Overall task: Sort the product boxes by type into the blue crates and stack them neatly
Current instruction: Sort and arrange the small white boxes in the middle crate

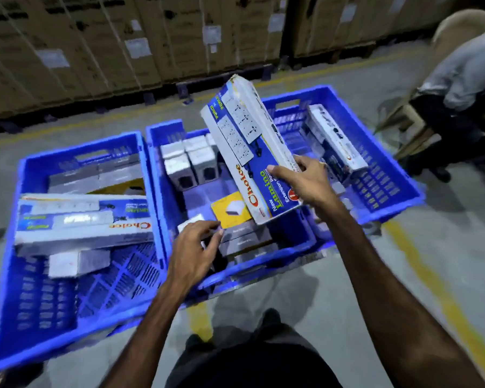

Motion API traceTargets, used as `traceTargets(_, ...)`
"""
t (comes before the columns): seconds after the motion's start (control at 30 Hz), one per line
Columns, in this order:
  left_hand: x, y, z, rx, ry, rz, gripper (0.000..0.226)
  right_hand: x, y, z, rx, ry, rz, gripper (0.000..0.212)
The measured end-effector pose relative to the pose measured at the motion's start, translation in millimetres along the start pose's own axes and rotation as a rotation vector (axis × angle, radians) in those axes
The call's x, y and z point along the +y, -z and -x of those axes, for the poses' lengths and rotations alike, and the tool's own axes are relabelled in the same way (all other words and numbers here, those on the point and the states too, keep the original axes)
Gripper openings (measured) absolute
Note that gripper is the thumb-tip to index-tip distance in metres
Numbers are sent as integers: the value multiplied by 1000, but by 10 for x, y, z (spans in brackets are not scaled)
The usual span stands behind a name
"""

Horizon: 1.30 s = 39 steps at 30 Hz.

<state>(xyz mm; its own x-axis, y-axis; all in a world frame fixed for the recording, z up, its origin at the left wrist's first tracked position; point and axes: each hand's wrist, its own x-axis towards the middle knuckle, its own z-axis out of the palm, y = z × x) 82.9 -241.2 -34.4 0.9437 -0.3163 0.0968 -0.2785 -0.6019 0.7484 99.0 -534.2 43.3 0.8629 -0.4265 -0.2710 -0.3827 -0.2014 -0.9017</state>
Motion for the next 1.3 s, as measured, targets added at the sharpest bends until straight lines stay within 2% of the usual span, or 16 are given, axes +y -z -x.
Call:
traceTargets(0.13, 78, -171, -60, -63, -28, 26, 34, 8, 565, 100, 218, 30, -8, 48)
traceTargets(0.3, 258, -368, -110, -129, -74, 30, 24, 123, 1092, -250, 381, -81, 31, 55)
traceTargets(0.37, 321, -434, -135, -140, -85, 35, 16, 153, 1193, -426, 390, -136, 94, 59)
traceTargets(0.43, 373, -472, -151, -144, -95, 29, 15, 171, 1240, -630, 367, -192, 144, 76)
traceTargets(0.47, 403, -487, -157, -140, -98, 24, 15, 169, 1252, -744, 344, -225, 146, 86)
traceTargets(0.53, 448, -508, -163, -133, -90, 15, 16, 148, 1225, -946, 273, -260, 120, 90)
traceTargets(0.6, 468, -534, -160, -120, -70, 11, 15, 40, 1118, -1084, 219, -254, 63, 80)
traceTargets(0.7, 492, -583, -141, -91, -33, 11, 13, -153, 902, -1232, 137, -159, -100, 36)
traceTargets(0.8, 519, -636, -119, -78, -11, -3, 12, -68, 812, -1430, 139, -90, -341, 21)
traceTargets(0.87, 589, -680, -109, -77, -7, -4, 12, 125, 815, -1522, 156, -103, -432, 21)
traceTargets(1.0, 760, -769, -159, -84, -19, -9, 15, 407, 922, -1278, 322, -119, -210, 23)
traceTargets(1.13, 828, -863, -246, -93, -38, 3, 17, 793, 1155, -1128, 283, -111, -114, 14)
traceTargets(1.3, 903, -983, -273, -102, -58, 14, 17, 1102, 1510, -936, 157, 15, 111, 8)
